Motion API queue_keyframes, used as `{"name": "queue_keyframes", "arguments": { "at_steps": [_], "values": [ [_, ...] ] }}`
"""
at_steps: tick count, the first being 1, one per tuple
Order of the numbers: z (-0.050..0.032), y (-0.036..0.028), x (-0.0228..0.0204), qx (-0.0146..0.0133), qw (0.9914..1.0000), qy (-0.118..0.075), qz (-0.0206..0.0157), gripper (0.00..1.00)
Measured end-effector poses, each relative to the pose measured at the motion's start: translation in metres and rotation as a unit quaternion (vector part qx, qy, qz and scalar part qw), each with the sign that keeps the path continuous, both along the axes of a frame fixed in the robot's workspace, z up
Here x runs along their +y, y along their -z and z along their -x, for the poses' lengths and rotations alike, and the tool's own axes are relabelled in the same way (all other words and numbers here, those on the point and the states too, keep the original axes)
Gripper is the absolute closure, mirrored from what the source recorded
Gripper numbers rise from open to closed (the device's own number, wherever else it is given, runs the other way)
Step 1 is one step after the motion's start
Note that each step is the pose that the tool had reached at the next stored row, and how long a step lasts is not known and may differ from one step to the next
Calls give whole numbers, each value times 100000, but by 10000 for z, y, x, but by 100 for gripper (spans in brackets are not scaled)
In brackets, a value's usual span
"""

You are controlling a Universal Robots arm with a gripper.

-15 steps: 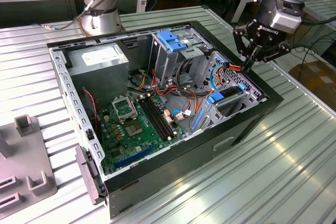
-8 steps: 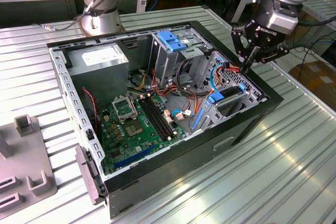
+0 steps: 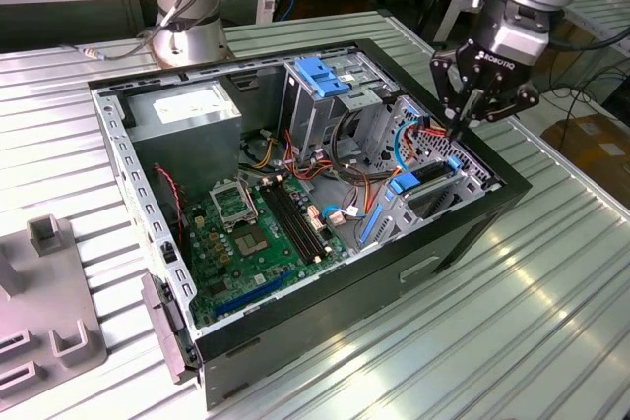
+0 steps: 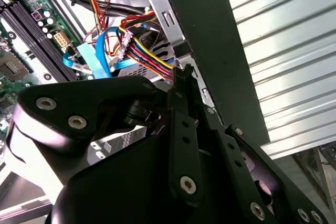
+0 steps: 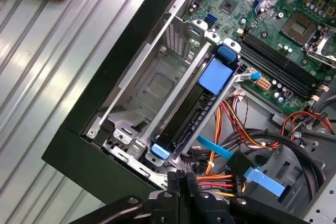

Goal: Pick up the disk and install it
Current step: 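Insert the first disk wire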

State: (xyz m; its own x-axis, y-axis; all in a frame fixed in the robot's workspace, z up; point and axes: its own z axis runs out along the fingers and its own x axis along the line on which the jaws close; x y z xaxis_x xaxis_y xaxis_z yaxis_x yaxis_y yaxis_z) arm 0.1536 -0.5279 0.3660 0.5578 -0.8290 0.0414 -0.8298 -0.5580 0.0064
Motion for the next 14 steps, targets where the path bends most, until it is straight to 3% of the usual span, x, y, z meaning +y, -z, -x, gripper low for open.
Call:
{"name": "queue_keyframes", "arguments": {
  "at_steps": [3, 8, 9, 10, 14],
  "values": [
    [29, 7, 0, -3, 99998, 560, 4, 83],
    [30, 20, 0, -3, 99908, 4282, 303, 83],
    [30, 24, 0, -3, 99865, 5182, 361, 83],
    [30, 31, 0, 1, 99754, 6999, 436, 83],
    [30, 43, 0, 8, 99473, 10242, 512, 83]
  ]
}}
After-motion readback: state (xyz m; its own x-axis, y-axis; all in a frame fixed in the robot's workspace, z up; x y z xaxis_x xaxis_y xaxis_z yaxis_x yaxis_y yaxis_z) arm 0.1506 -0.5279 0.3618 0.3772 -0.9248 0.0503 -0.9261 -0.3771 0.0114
